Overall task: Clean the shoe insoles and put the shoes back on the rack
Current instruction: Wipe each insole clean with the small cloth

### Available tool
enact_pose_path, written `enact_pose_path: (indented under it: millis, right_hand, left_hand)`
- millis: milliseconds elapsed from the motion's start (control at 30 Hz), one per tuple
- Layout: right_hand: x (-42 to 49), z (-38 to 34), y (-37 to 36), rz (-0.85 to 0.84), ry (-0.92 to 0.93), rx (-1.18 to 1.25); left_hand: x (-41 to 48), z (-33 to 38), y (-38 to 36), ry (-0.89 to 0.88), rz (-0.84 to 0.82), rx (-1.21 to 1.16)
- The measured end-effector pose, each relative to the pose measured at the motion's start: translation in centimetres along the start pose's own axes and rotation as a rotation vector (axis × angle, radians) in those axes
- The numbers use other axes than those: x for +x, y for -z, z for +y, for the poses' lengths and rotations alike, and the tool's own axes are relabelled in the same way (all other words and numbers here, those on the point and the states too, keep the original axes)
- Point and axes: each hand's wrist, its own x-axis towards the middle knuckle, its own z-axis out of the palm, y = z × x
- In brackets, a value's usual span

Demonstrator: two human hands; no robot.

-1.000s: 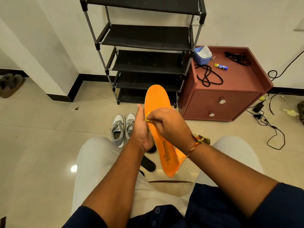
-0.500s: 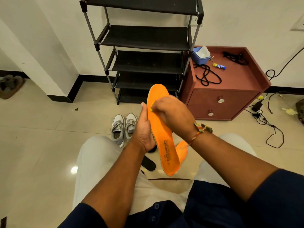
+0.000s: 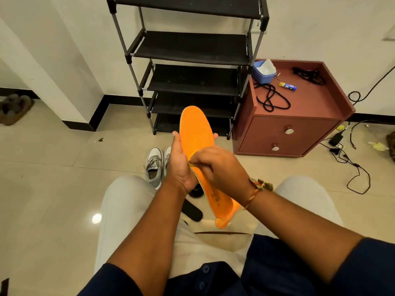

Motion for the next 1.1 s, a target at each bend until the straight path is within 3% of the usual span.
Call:
enact_pose_path:
  millis: [233, 400, 600, 833, 967, 1100]
  right_hand:
    - [-3.6, 0.7, -0.6, -0.095, 0.063, -0.024]
    - [-0.5, 0.8, 1.1, 0.113, 0.029, -0.150]
    - [5.4, 1.9, 4.1, 0.312, 0.008, -0.243]
    - [5.6, 2.4, 4.1, 0.262, -0.131, -0.154]
    - [2.5, 1.7, 3.1, 0.164, -0.108, -0.166]
    - [3.1, 2.4, 4.2, 0.207, -0.099, -0.223]
  left_hand:
    - [0.4, 0.1, 0.1, -0.044, 0.004, 0.052]
    - [-0.6, -1.0, -1.1, 0.034, -0.031, 0.114]
    - [-0.9, -0.6, -1.2, -0.016, -0.040, 0.175]
    - [-1.0, -0.1, -1.4, -0.007, -0.067, 0.120]
    - [-1.3, -0.2, -1.8, -0.030, -0.074, 0.126]
    - [-1.4, -0.3, -2.0, 0.015, -0.093, 0.185]
